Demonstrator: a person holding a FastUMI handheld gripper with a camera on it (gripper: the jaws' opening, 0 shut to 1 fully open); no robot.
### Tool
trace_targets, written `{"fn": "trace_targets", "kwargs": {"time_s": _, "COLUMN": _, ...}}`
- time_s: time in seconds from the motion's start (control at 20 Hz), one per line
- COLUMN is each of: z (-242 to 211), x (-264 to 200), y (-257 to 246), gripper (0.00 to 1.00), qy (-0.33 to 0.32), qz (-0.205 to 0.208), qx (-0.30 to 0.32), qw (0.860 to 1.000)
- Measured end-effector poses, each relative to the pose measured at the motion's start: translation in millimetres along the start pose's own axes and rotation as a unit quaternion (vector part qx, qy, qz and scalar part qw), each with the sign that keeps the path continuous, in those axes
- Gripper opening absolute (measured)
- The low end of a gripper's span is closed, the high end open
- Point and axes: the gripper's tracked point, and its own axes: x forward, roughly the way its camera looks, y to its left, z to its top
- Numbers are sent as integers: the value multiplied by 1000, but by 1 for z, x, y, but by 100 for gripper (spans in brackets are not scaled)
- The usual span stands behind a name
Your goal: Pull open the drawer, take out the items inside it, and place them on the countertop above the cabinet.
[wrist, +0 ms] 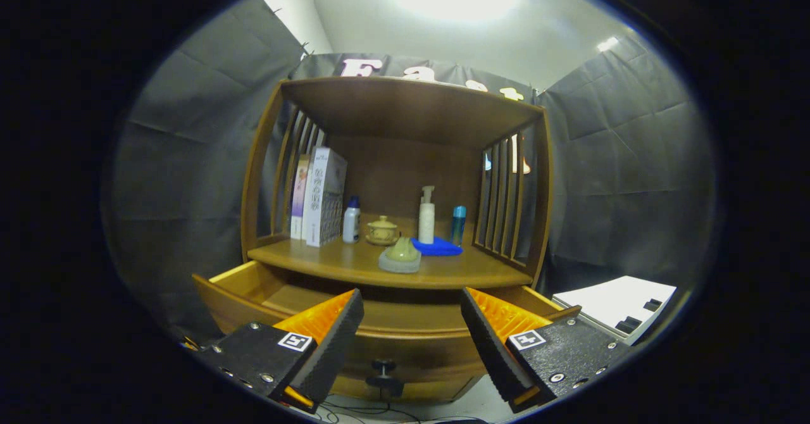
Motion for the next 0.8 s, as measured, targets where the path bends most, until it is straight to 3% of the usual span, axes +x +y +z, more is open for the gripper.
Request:
{"fn": "trace_targets", "kwargs": {"time_s": 0.55, "z": -80, "x": 12, "y": 28, "gripper": 95, "qy": 88, "qz": 34, "qx": 6, "qw": 995}}
{"fn": "trace_targets", "kwargs": {"time_s": 0.8, "z": -86, "x": 23, "y": 29, "gripper": 95, "qy": 94, "qz": 40, "qx": 28, "qw": 994}}
